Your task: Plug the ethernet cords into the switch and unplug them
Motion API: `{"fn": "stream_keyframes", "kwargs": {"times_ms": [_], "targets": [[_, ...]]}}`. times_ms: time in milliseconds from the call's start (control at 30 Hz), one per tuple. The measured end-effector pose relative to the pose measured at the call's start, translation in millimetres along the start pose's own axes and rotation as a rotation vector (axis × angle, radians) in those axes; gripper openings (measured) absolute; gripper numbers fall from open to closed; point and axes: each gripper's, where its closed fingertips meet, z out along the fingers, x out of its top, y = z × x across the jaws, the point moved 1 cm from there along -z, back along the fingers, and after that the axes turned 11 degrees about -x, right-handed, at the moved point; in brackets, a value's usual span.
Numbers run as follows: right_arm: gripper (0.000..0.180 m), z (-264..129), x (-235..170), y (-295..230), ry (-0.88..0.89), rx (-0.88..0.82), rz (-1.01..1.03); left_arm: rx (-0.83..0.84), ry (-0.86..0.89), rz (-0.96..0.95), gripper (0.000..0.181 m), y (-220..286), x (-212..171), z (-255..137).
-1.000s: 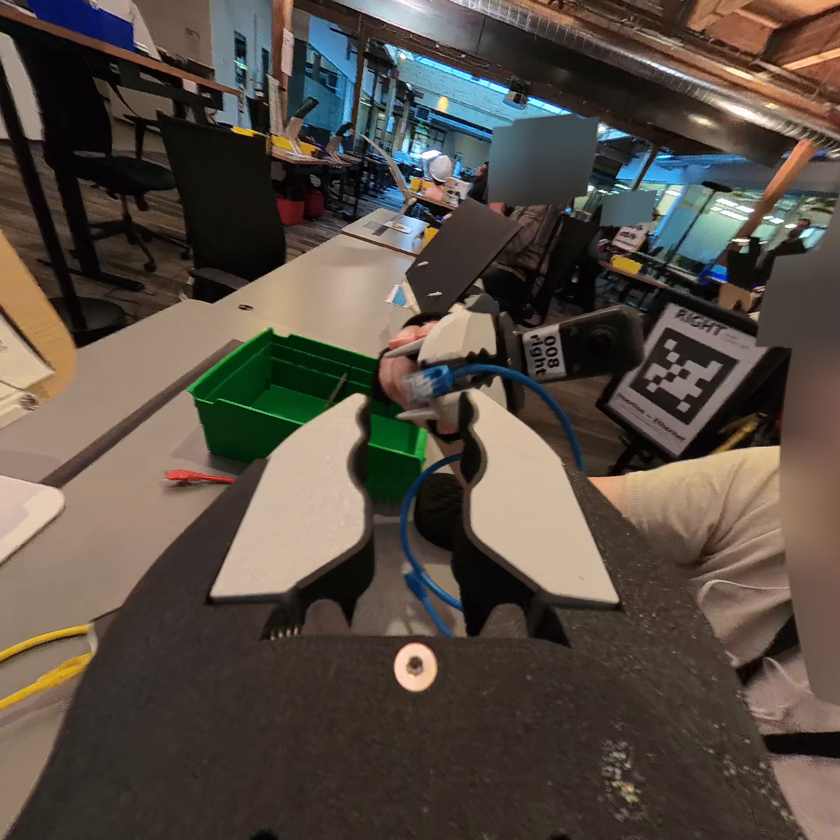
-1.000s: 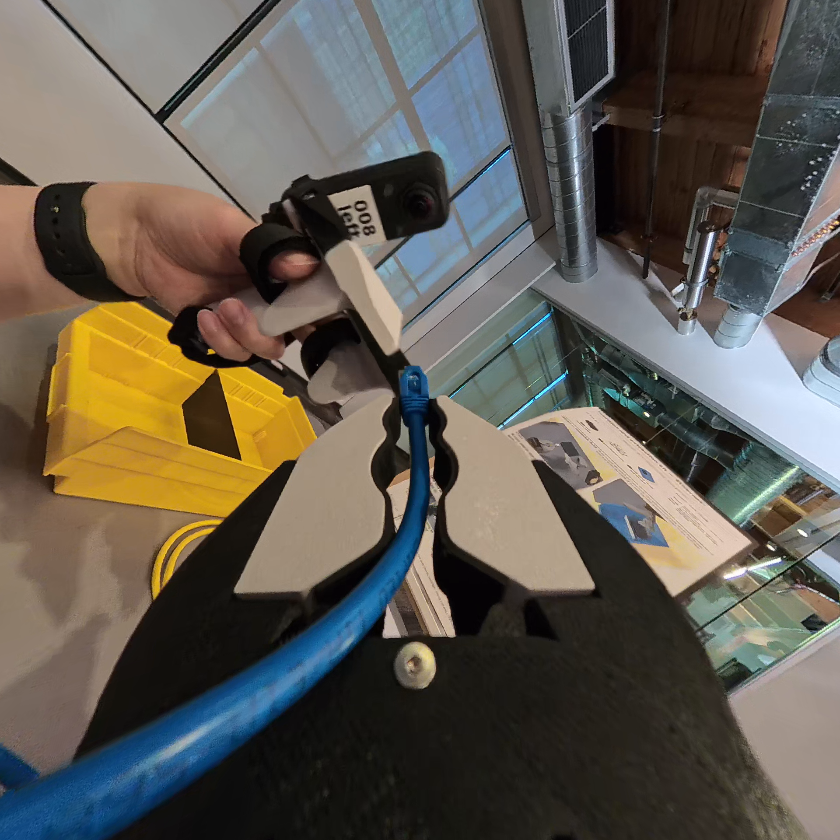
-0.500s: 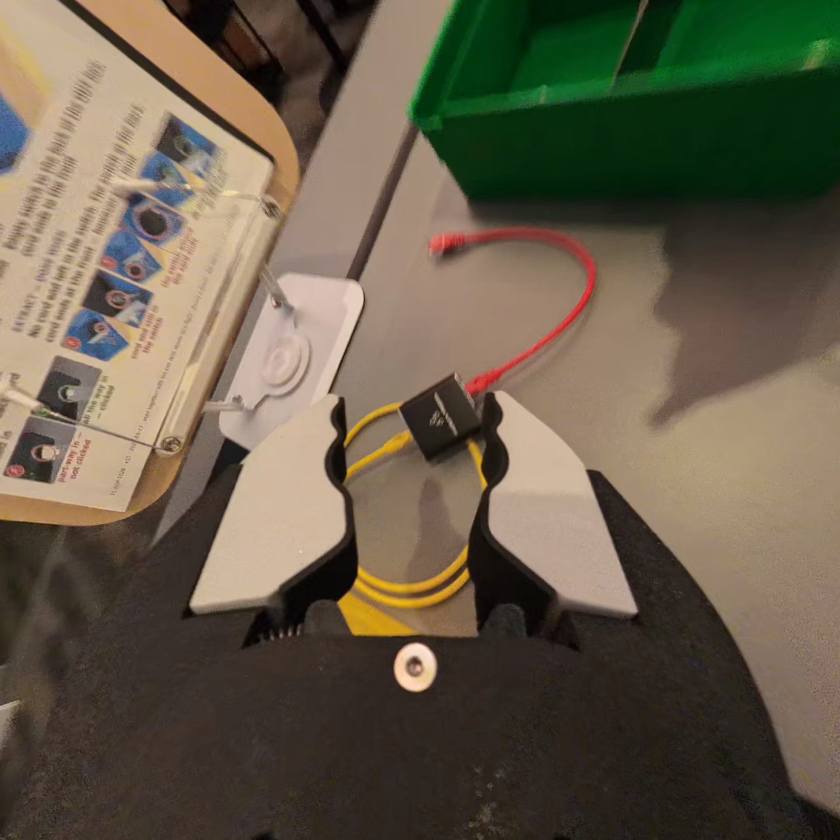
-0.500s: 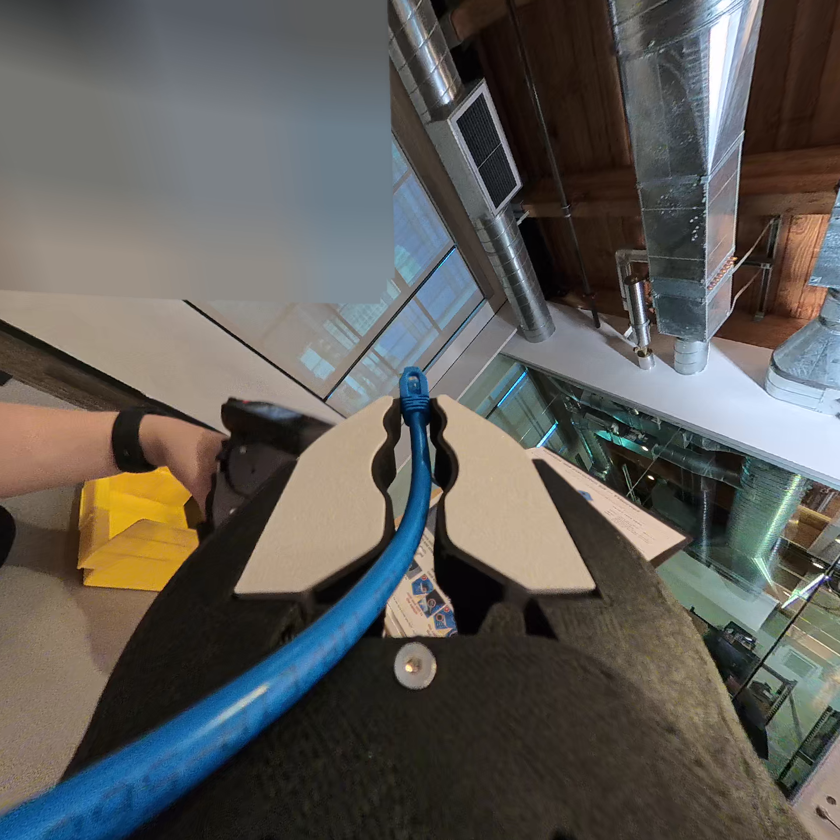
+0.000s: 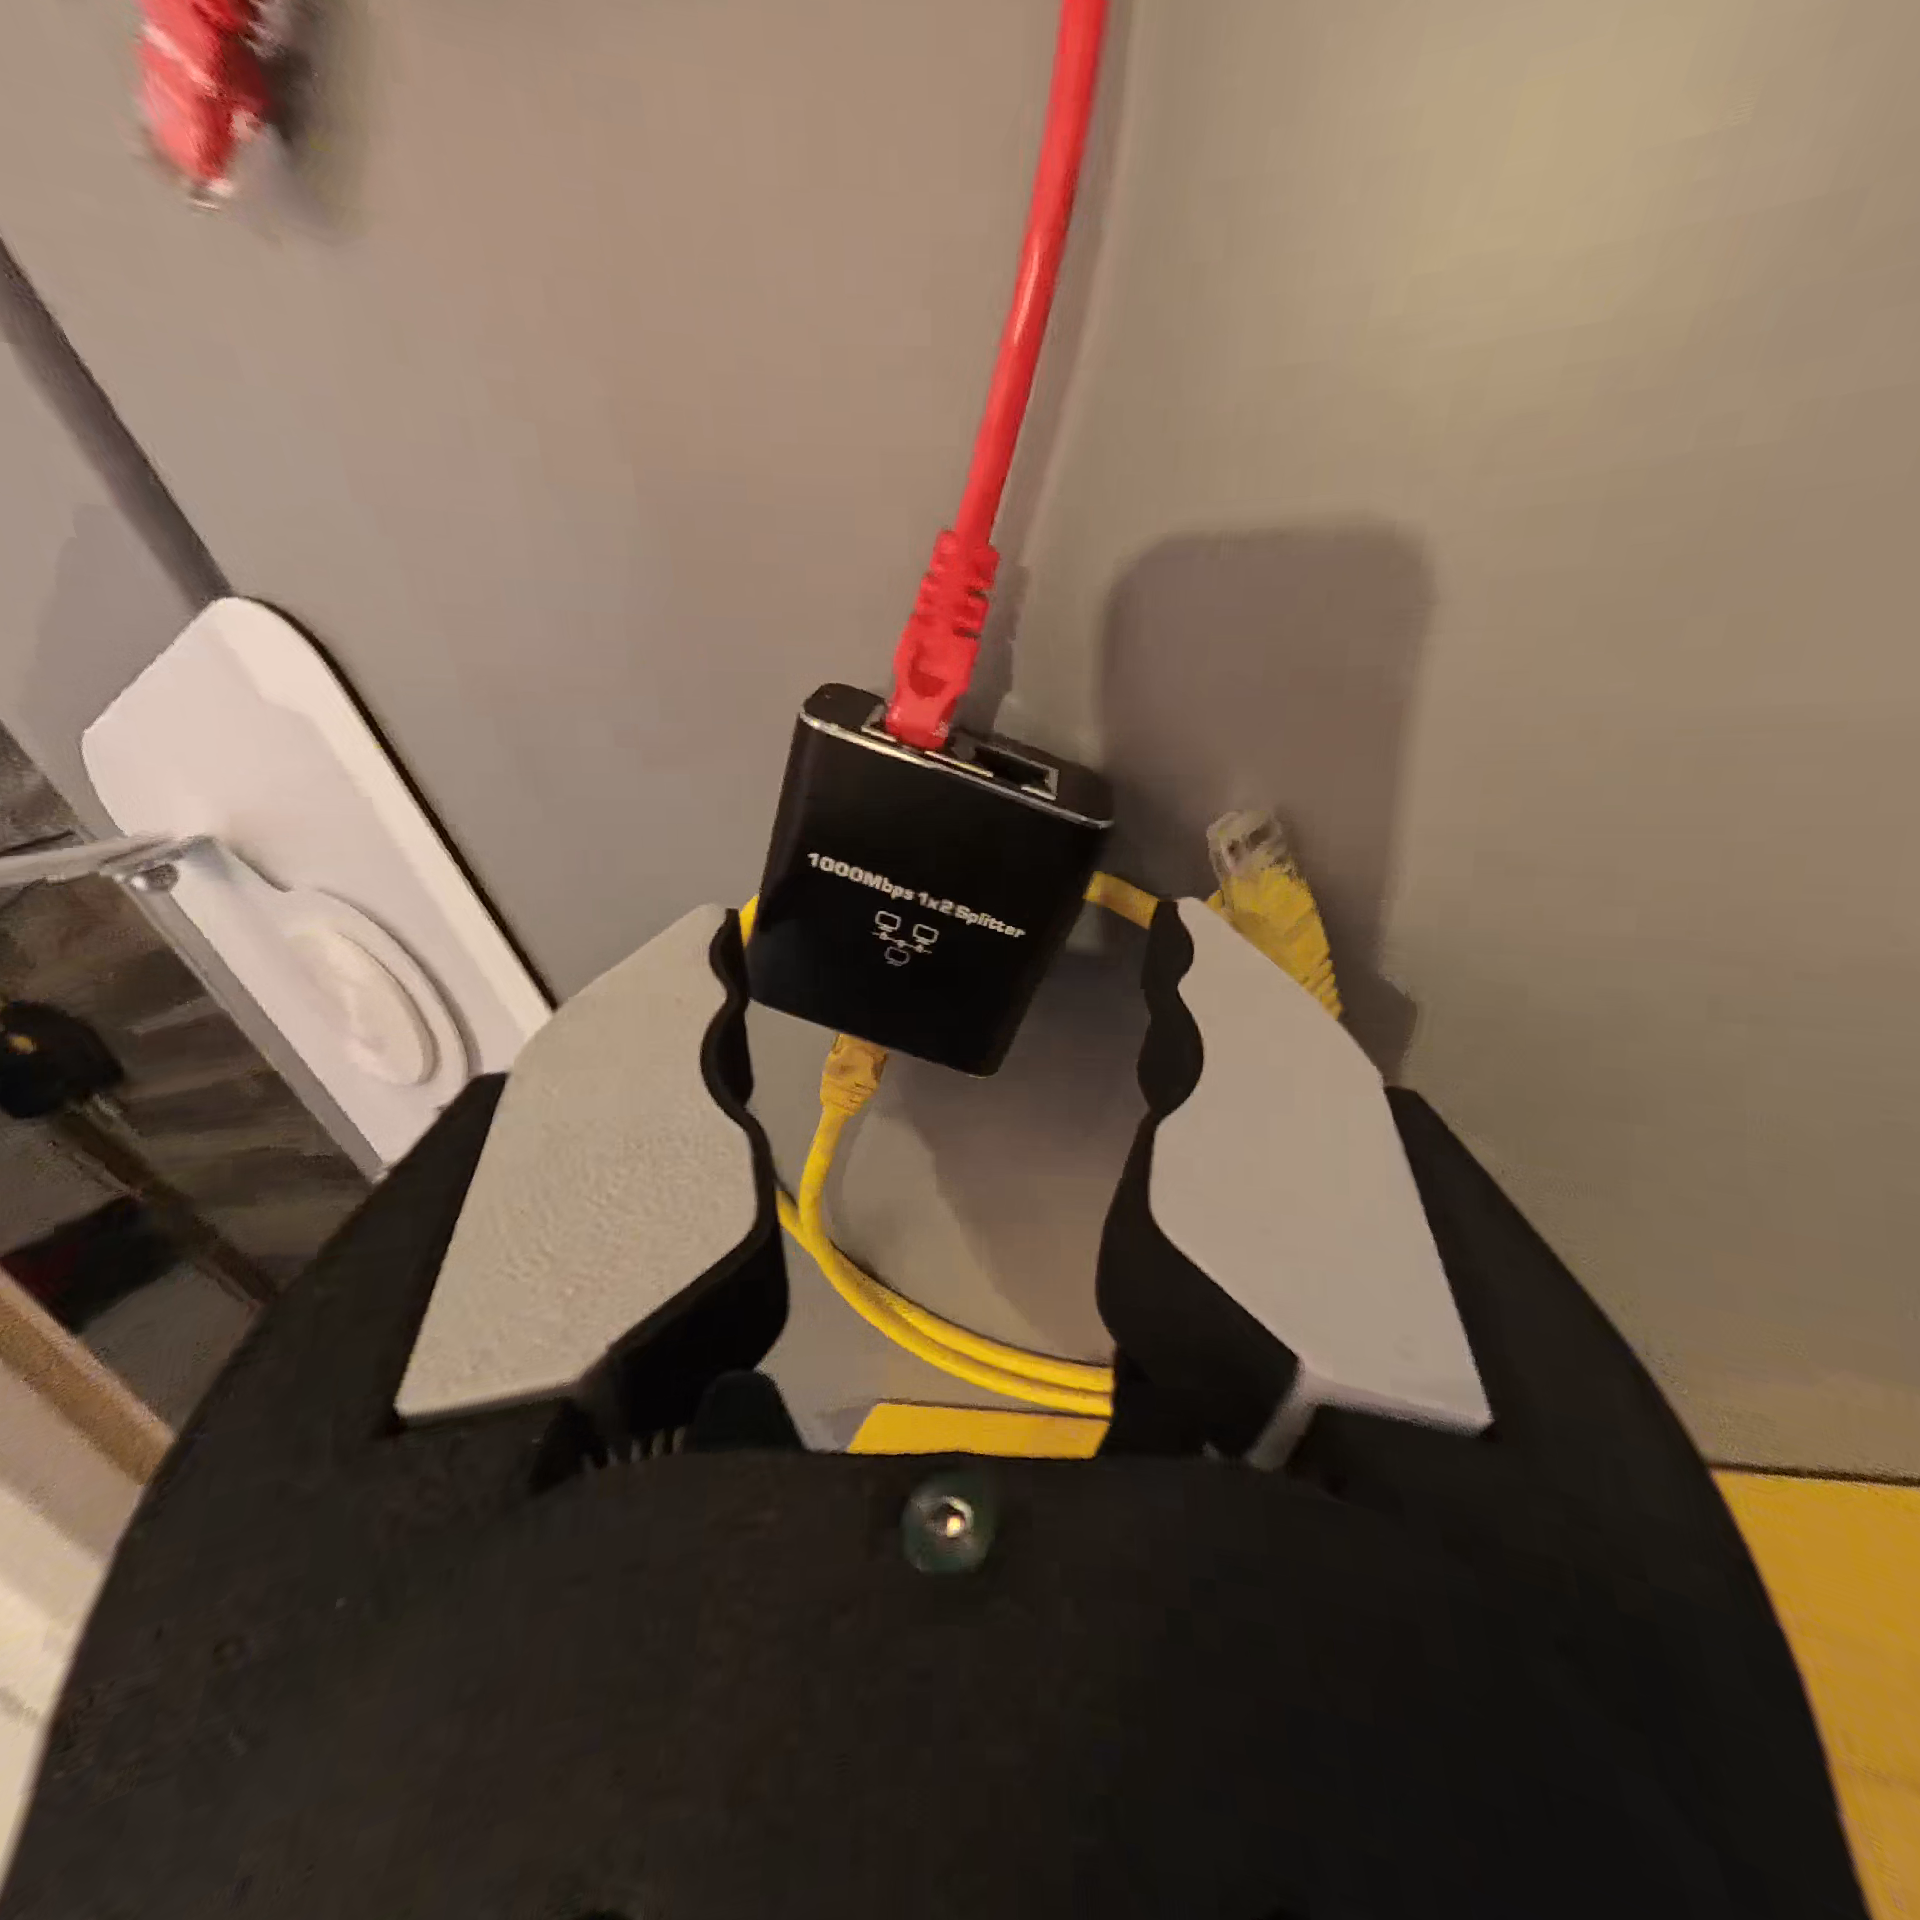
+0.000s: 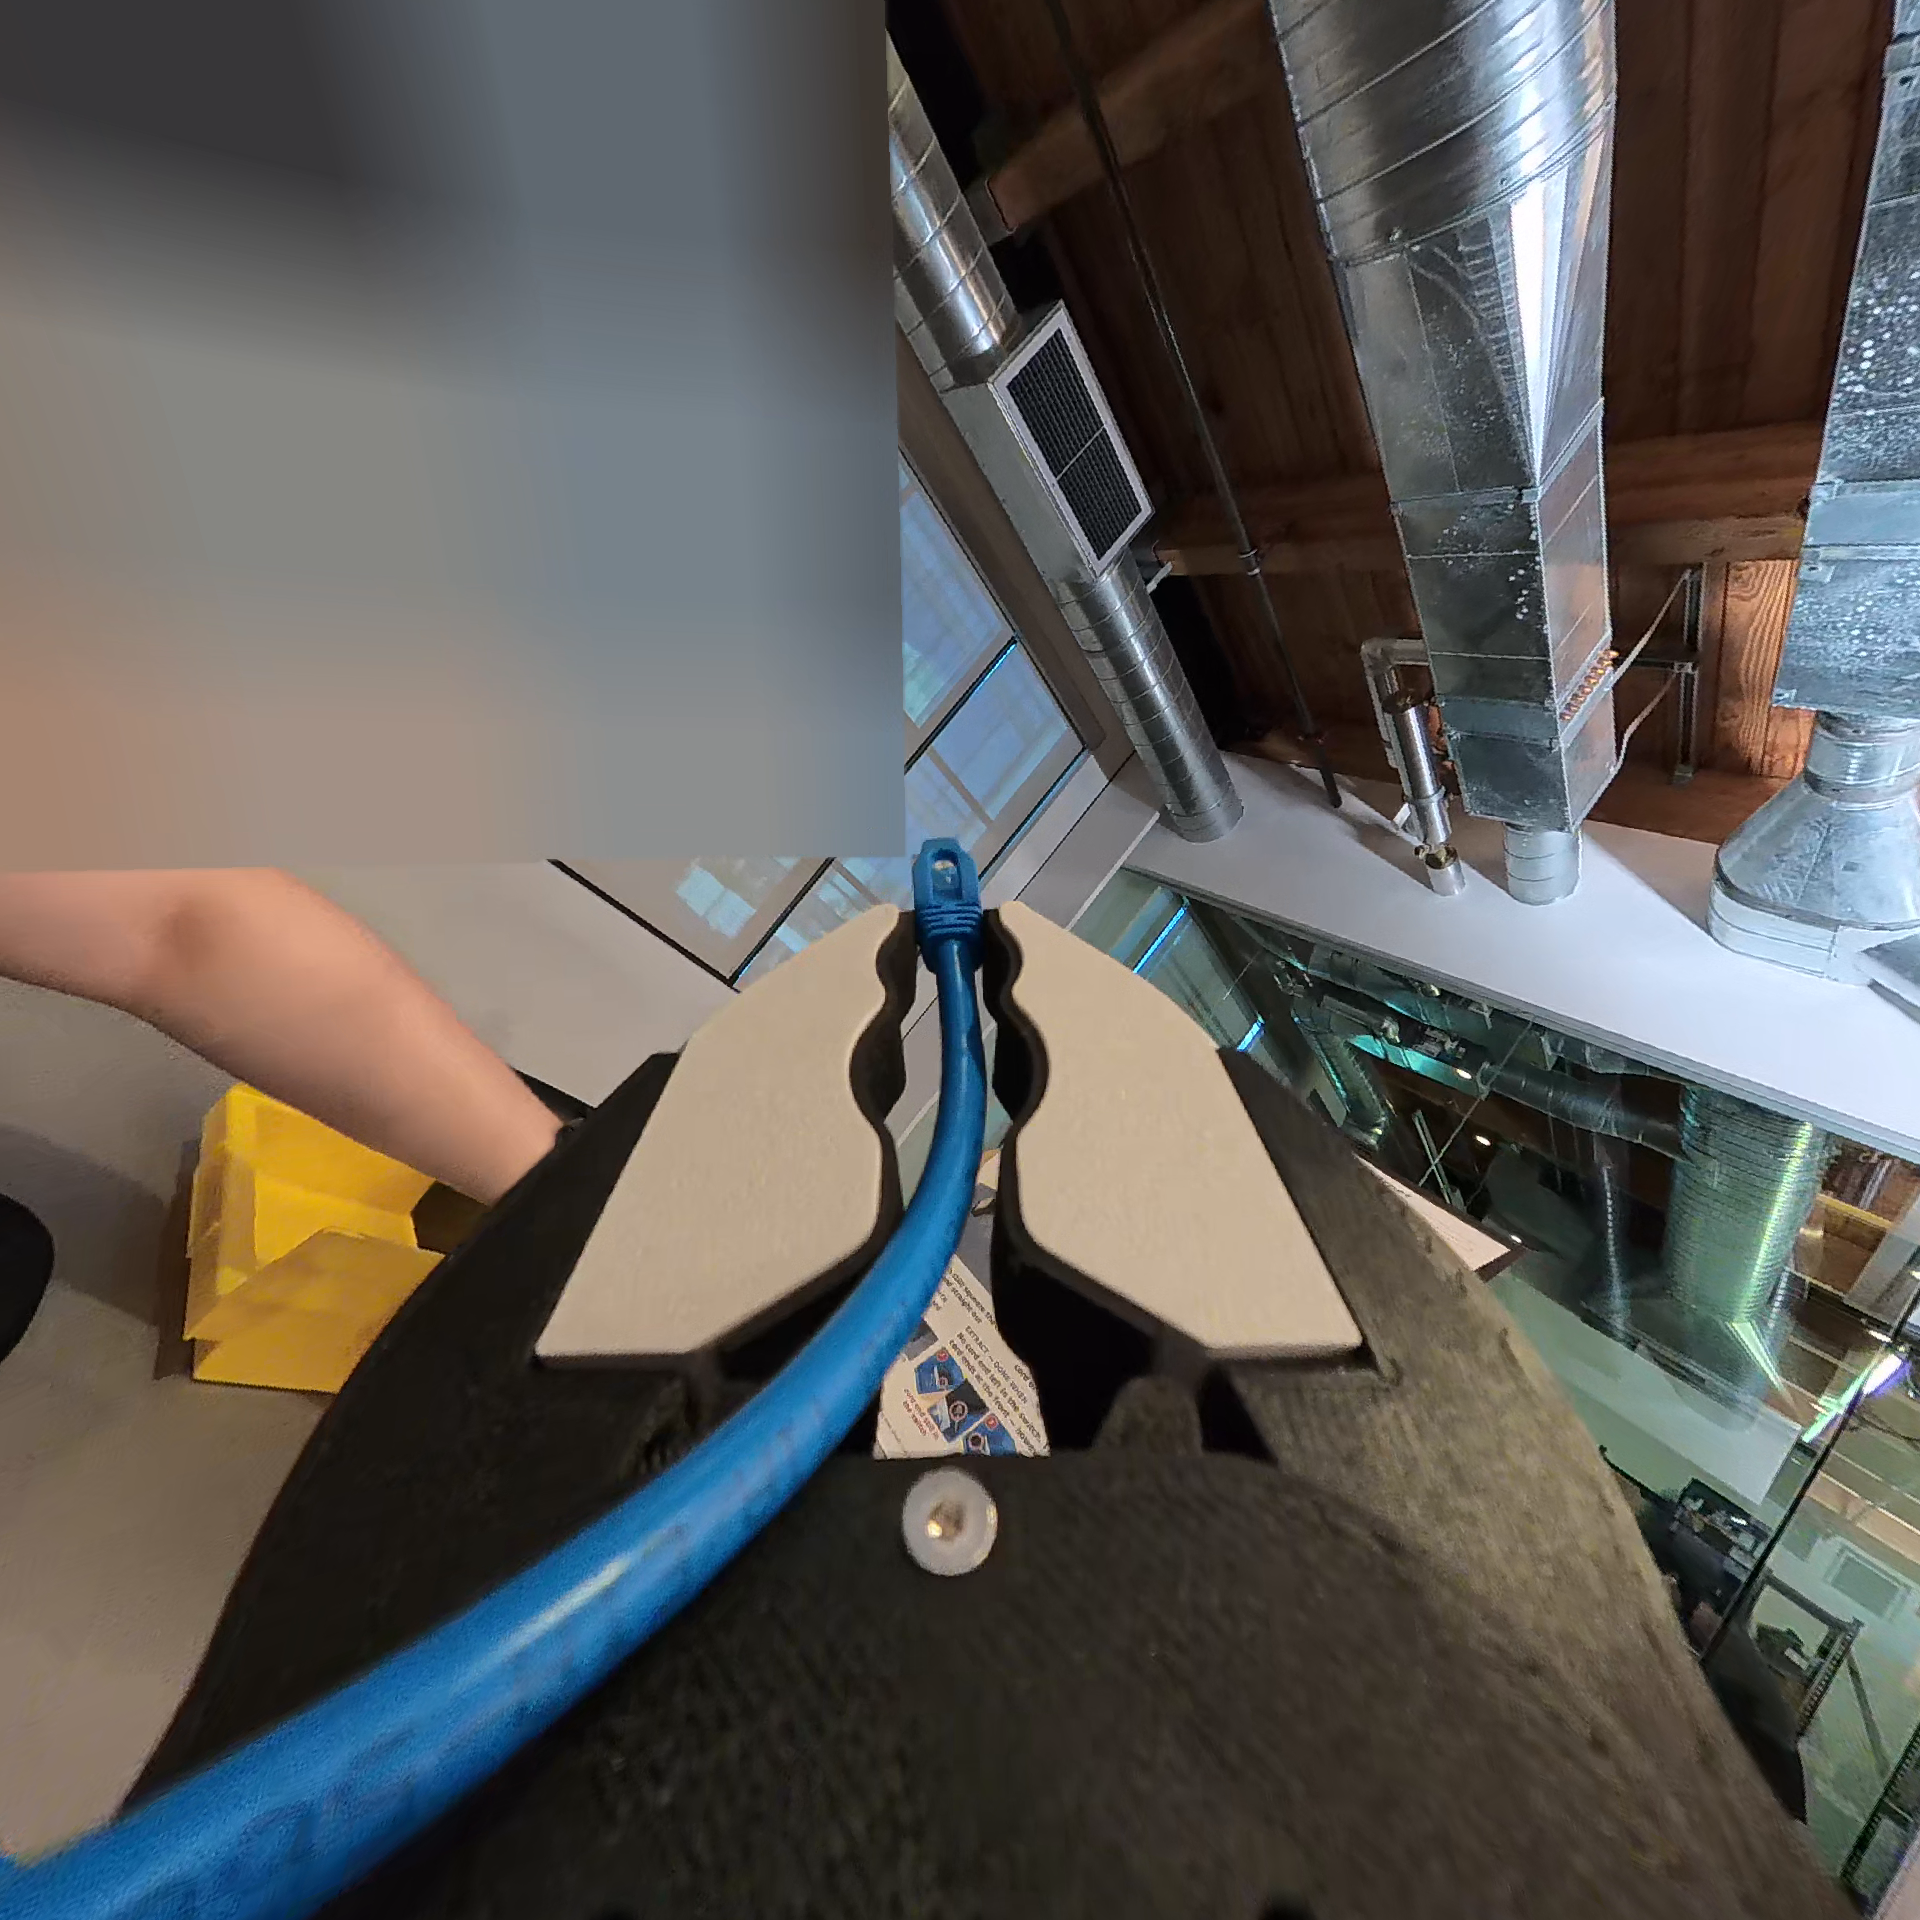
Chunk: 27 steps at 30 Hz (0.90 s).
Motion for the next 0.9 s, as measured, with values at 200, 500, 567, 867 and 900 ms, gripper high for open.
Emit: {"fn": "stream_keyframes", "kwargs": {"times_ms": [200, 500, 567, 867, 900], "targets": [[0.013, 4.2, -5.5, -3.1, -0.010, 0.018, 0.003, -0.036, 0.020, 0.030, 0.080, -11.9, 5.0, 9.1], [0.013, 8.7, -13.1, -5.6, -0.034, 0.028, -0.004, -0.111, 0.035, 0.045, 0.066, -6.4, 6.7, 14.3], [0.013, 10.1, -14.1, -7.1, -0.037, 0.033, -0.006, -0.092, 0.040, 0.063, 0.065, -6.2, 7.1, 13.5], [0.013, 12.8, -11.5, -14.5, -0.038, 0.057, -0.018, -0.101, 0.081, -0.005, 0.067, -7.5, 4.7, 13.5], [0.013, 12.6, -10.7, -14.8, -0.035, 0.059, -0.018, -0.106, 0.082, -0.016, 0.067, -7.6, 4.3, 13.7]]}}
